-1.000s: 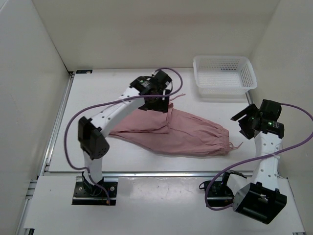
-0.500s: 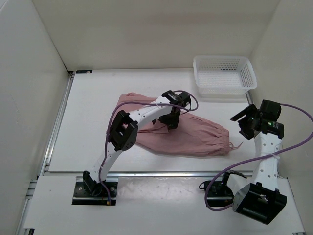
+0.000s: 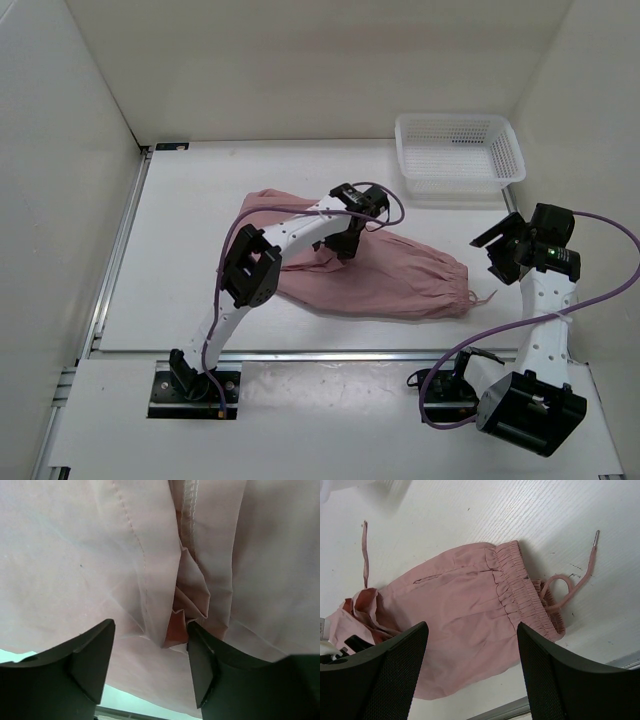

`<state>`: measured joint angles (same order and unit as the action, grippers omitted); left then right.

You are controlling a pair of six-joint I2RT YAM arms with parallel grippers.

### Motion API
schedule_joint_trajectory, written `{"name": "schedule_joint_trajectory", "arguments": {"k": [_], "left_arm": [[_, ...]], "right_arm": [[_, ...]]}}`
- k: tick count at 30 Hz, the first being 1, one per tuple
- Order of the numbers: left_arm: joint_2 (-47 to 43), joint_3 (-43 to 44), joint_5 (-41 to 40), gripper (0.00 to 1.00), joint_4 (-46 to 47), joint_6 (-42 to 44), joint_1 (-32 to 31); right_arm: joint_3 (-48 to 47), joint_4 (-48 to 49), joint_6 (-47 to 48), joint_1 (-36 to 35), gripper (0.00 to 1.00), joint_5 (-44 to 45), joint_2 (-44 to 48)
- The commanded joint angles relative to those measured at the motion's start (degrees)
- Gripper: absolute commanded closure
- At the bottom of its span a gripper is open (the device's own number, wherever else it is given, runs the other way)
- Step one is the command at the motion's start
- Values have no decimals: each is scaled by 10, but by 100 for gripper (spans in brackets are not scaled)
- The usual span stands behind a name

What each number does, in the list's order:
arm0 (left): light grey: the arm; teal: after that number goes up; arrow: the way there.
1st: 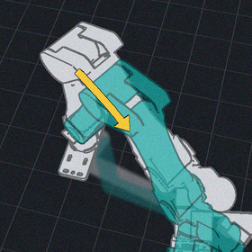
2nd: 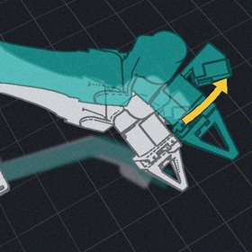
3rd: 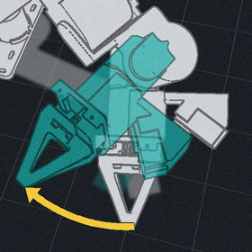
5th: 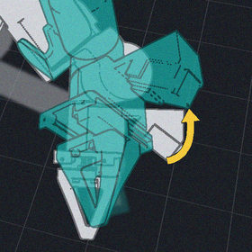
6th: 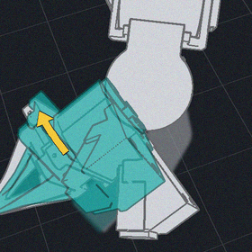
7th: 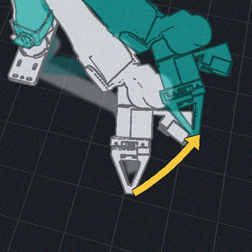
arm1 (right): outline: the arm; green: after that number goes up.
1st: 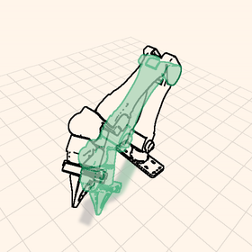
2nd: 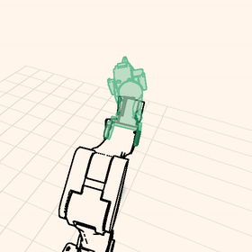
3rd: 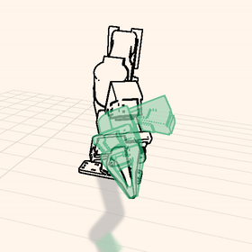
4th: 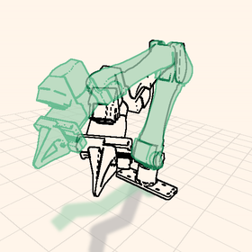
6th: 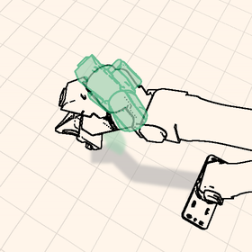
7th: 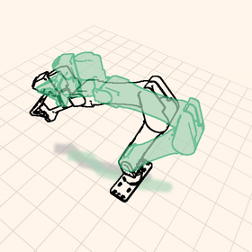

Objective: Fold and stack the trousers
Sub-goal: Fold the trousers

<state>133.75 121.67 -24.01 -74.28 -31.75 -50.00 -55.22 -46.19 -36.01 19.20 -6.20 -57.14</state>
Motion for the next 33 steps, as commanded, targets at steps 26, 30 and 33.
{"name": "schedule_joint_trajectory", "arguments": {"k": [26, 30, 33], "left_arm": [[-277, -93, 100, 90, -24, 128, 53], [-282, -156, 135, 90, -2, 102, 15], [-269, -169, 139, 22, -9, 97, -15]], "right_arm": [[-5, 8, 6, -8, 24, -15, 5], [0, 8, 6, -8, 24, -9, 5], [0, 8, 6, -8, 24, -9, 5]]}}
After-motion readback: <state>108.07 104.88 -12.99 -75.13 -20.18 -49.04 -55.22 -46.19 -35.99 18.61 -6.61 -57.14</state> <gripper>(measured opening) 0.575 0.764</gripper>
